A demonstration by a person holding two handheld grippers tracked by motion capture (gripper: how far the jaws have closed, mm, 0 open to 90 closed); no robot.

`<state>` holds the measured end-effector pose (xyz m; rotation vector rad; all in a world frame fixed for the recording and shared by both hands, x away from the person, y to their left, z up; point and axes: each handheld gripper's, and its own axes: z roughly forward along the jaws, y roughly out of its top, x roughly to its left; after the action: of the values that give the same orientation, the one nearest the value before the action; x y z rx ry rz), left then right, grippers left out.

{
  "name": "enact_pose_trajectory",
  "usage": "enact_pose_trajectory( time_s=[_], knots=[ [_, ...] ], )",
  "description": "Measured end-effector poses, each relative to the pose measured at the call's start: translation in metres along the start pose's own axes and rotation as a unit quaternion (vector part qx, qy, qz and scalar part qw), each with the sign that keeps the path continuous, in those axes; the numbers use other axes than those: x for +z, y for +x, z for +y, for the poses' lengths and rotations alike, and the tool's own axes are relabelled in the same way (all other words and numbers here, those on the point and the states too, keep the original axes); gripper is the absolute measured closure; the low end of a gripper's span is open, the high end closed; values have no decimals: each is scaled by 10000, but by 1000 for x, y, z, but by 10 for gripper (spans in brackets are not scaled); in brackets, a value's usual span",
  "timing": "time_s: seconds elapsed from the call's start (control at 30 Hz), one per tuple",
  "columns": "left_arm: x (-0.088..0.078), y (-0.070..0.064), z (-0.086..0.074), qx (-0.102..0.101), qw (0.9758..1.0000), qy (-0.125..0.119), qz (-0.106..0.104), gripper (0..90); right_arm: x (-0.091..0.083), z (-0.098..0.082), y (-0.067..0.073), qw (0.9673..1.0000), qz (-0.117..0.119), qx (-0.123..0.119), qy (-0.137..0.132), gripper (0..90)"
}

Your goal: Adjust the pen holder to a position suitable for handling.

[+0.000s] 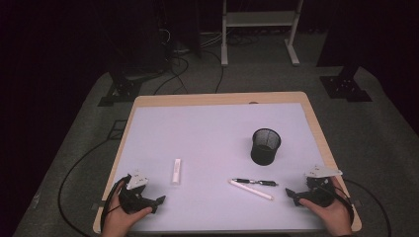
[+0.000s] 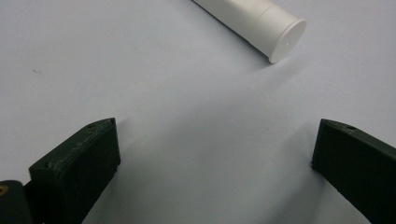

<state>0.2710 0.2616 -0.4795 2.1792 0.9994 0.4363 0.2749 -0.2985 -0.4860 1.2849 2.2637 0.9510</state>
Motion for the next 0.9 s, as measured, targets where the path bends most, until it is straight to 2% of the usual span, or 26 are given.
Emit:
enact_pose_trajectory(
  time_s=[0.43, 0.57, 0.63, 0.77, 0.9],
  knots=[
    [0, 0, 0, 1, 10000, 2, 0, 2, 0, 0, 0, 10000, -8, 13, 2, 0],
    [0, 0, 0, 0, 10000, 3, -1, 2, -3, 0, 2, 10000, -24, 40, -84, 97],
    [0, 0, 0, 12, 10000, 11, -2, 2, -3, 0, 2, 9999, -35, 46, -90, 115],
    [0, 0, 0, 20, 10000, 11, 0, 2, -6, 2, 2, 9999, 6, 21, -101, 227],
    [0, 0, 0, 6, 10000, 7, 2, 2, -7, 3, 2, 10000, 37, 27, -79, 248]
  ],
)
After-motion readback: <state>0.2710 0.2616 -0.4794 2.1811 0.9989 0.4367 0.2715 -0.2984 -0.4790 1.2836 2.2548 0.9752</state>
